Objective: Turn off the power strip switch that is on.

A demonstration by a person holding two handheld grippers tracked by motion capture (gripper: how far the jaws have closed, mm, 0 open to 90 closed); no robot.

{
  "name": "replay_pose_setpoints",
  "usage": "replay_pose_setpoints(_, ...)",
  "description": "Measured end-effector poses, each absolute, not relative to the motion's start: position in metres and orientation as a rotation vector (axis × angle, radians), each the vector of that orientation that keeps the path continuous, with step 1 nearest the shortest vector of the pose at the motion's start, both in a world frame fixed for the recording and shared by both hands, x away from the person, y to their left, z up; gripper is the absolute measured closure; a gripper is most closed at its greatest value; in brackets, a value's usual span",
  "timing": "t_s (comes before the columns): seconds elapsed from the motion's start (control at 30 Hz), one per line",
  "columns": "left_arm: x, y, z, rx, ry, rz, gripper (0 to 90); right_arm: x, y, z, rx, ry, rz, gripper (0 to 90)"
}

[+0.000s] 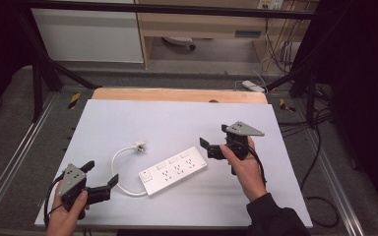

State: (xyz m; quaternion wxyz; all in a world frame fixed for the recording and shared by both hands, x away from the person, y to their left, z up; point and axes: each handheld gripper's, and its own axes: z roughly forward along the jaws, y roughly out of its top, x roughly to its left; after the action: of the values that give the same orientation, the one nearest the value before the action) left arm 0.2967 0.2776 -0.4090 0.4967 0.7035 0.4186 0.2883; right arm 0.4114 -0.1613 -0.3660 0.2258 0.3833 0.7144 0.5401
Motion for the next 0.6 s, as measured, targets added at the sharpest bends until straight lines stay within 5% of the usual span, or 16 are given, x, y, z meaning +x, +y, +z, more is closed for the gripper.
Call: replay_pose_setpoints(0.6, 0.297, 0.278, -0.409, 1.702, 1.015, 0.698, 4.6, 0.397, -0.203, -0.354, 1.029, 1.830, 1.510, 3.0)
